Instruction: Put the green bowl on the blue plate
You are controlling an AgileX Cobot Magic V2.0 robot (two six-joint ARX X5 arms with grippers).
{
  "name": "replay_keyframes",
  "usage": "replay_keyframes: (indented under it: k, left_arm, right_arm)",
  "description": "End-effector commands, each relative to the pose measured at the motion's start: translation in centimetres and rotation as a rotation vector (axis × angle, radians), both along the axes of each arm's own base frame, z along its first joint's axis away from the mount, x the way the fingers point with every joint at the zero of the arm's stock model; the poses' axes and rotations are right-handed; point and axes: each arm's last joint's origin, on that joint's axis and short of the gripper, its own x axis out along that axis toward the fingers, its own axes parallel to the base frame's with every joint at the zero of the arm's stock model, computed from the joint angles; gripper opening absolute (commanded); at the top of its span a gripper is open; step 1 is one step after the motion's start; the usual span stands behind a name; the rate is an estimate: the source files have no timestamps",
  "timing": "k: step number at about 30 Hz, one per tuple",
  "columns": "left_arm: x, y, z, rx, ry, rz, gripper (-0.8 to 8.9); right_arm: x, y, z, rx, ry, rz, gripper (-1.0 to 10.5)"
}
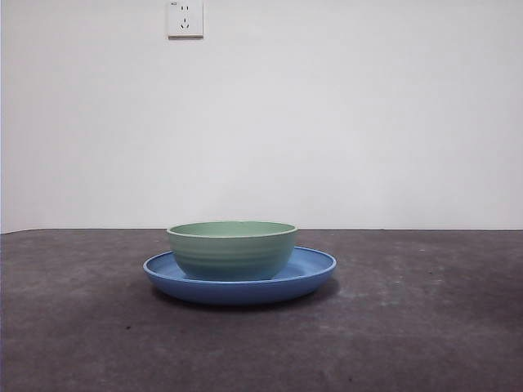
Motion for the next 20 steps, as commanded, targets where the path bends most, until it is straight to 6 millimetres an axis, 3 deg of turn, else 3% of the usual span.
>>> replay_keyframes:
  k: [1,8,20]
  left_arm:
    - [0.2,-0.1,-0.7,-0.011,0.013,-0.021,0.1]
    - [0.4,-0.5,-1.9,-0.029,0.047,-0.16,0.1]
    - [0.4,-0.5,-2.5,-0.076,0.095,-0.163,0.1]
  right_arm:
    - [0.1,0.2,0.5,0.007,-0.026,0.018,0.1]
    - [0.1,0.2,0.5,0.008,-0.027,0.018,0.1]
    - [0.1,0.2,0.5,0.008,-0.027,0.018,0.1]
